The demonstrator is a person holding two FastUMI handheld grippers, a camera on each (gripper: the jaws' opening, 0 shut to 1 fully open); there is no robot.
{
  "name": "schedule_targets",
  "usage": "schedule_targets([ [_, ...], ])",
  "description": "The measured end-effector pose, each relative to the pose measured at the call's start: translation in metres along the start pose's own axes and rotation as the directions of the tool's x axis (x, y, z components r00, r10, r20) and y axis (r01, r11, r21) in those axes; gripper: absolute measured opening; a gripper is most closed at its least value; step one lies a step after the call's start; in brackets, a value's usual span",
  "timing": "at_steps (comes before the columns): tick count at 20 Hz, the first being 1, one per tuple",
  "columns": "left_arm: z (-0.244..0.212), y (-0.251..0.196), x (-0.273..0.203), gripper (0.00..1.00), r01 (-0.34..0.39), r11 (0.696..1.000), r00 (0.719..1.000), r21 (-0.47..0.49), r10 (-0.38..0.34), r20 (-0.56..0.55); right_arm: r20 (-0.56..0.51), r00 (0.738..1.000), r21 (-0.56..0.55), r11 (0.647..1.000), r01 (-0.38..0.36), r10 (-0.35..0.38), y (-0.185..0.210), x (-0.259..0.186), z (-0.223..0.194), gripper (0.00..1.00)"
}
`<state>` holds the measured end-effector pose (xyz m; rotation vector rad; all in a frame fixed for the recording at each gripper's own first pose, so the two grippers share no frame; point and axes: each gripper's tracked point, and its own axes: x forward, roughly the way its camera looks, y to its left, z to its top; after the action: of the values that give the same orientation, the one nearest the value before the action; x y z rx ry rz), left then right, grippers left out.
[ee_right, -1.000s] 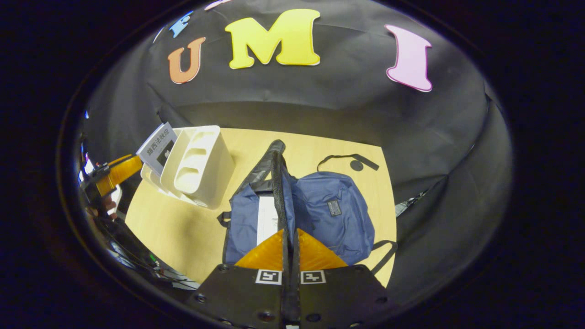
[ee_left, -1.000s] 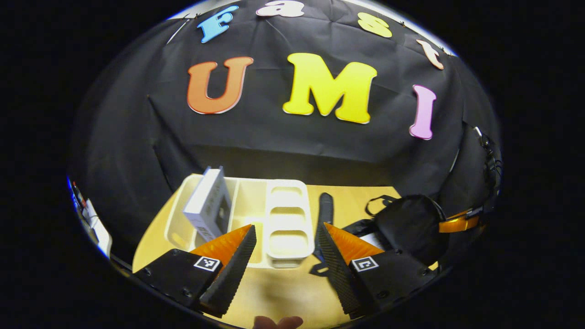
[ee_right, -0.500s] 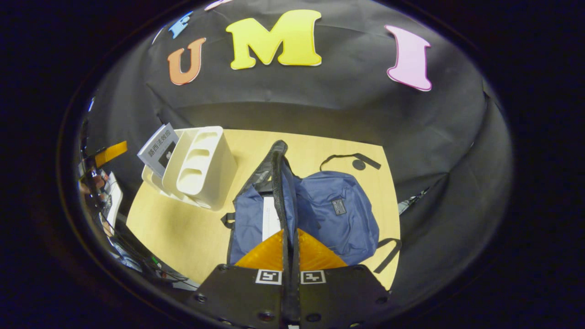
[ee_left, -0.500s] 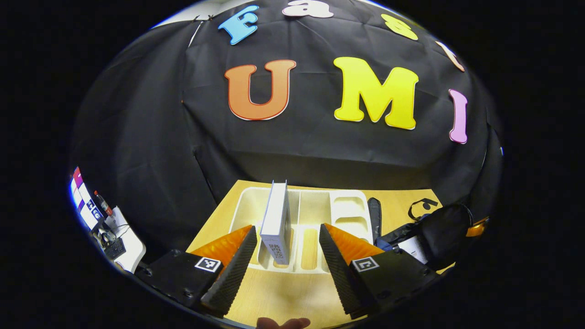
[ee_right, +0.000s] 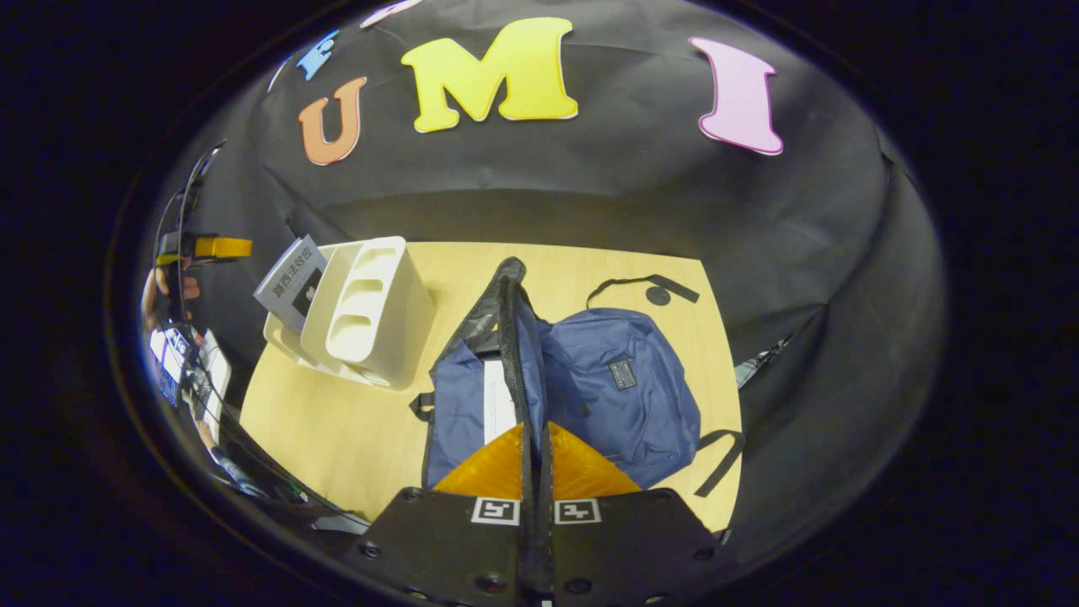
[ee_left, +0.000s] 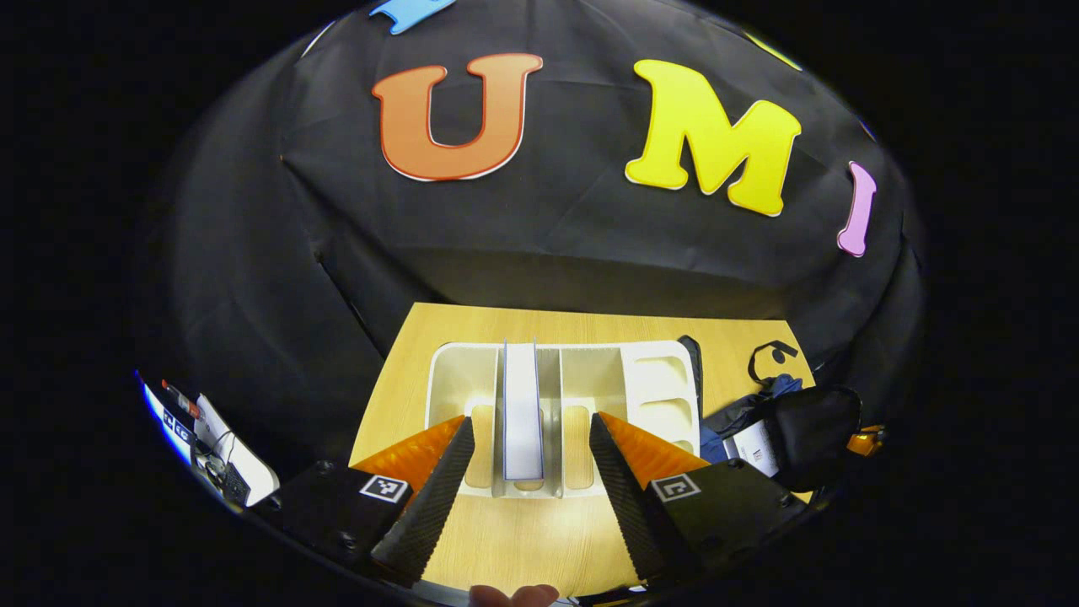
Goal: Open the schoolbag, grab two books from the bookshelf and put them into the schoolbag.
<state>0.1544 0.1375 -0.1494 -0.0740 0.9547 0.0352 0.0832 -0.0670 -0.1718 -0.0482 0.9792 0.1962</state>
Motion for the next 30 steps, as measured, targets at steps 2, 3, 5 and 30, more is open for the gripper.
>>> schedule_targets([
  [2, -0.006, 0.002, 0.012, 0.89, 0.026, 1.000, 0.996, 0.001, -0.026, -0.089, -0.006, 1.000, 0.018, 1.000, -0.004, 0.005, -0.002, 0.000, 0.000, 0.00],
  [3, -0.012, 0.004, 0.019, 0.90, 0.028, 1.000, 0.989, 0.004, -0.027, -0.144, -0.006, 1.000, 0.023, 1.000, -0.005, 0.005, -0.003, 0.000, 0.002, 0.00],
  [5, -0.020, 0.005, 0.034, 0.96, 0.037, 0.999, 0.973, 0.008, -0.034, -0.227, -0.005, 1.000, 0.025, 1.000, 0.001, -0.001, -0.007, -0.001, 0.003, 0.00],
  [30, -0.075, 0.022, 0.092, 0.47, -0.015, 1.000, 0.807, -0.006, 0.009, -0.590, -0.025, 1.000, 0.047, 0.999, 0.002, -0.001, -0.016, 0.005, 0.000, 0.00],
])
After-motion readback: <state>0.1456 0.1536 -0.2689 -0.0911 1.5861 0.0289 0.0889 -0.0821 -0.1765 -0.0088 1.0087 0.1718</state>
